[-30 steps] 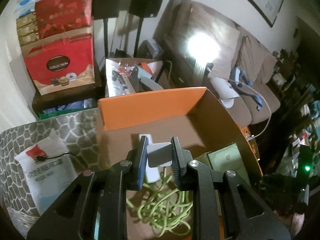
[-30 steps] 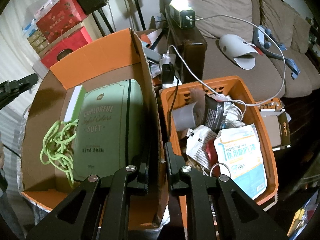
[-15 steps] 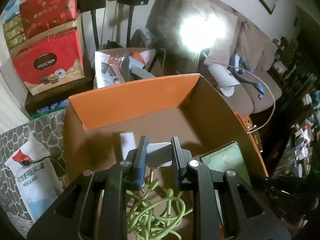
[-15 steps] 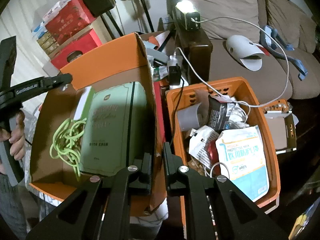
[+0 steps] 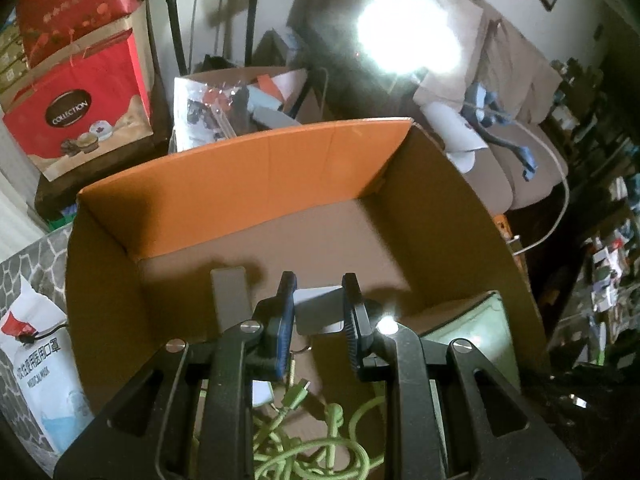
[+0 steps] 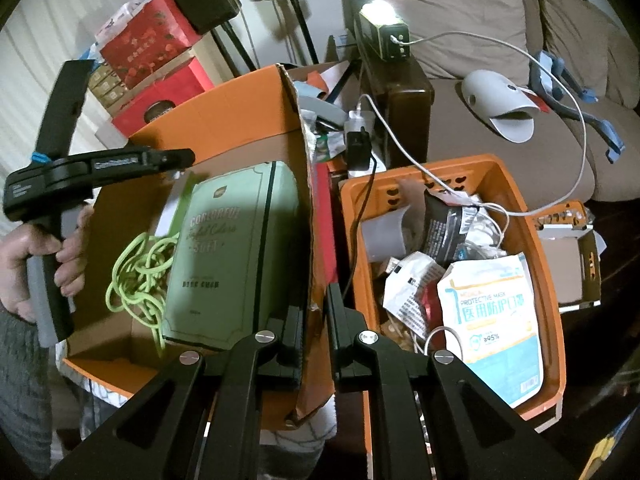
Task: Organize objects
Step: 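Open the left gripper to release the plug into the box, then return the left gripper to the medical mask bag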
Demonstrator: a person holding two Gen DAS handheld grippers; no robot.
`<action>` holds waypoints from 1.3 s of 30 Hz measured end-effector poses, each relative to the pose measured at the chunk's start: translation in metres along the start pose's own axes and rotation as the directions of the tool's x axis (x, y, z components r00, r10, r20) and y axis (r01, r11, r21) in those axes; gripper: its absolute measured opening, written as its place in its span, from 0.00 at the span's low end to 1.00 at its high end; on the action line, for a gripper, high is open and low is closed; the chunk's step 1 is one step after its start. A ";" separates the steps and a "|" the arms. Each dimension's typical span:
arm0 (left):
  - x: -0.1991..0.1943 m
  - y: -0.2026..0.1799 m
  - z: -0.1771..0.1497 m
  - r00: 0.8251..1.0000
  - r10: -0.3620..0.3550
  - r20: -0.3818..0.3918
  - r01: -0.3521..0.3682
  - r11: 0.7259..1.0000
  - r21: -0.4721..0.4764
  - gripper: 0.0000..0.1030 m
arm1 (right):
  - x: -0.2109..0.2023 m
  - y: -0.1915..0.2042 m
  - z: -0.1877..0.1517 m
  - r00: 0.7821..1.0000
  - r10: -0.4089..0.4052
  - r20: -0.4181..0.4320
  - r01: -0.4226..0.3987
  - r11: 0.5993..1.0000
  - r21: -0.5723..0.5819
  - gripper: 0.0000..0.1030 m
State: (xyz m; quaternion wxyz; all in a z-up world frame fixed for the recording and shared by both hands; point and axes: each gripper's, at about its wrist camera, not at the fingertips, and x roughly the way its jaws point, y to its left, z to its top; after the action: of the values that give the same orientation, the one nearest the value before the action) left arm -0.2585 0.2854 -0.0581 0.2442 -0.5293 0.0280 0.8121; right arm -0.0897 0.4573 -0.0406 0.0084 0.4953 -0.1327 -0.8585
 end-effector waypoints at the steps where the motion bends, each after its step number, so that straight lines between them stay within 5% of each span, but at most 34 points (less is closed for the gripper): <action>1: 0.003 0.000 0.000 1.000 0.005 -0.005 -0.005 1.000 0.000 0.20 | 0.000 0.000 0.000 1.000 -0.001 0.000 0.001 1.000 -0.001 0.09; 14: 0.033 0.010 0.001 0.996 0.072 -0.059 -0.073 0.997 -0.019 0.21 | 0.000 0.000 0.000 1.000 -0.002 0.001 0.002 1.000 -0.001 0.09; 23: 0.009 0.010 -0.001 0.999 0.048 -0.010 -0.049 0.998 -0.031 0.51 | 0.000 0.001 -0.001 1.000 -0.010 0.003 0.010 1.000 0.001 0.09; 39: -0.080 0.021 -0.013 0.982 0.059 0.177 -0.060 0.998 0.002 0.78 | 0.000 0.004 -0.003 1.000 -0.028 0.008 0.028 0.999 -0.015 0.09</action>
State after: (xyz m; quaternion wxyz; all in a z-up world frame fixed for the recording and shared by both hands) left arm -0.2310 0.2342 0.0014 0.2232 -0.4532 0.0252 0.8627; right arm -0.0877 0.4527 -0.0408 -0.0006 0.4936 -0.1192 -0.8615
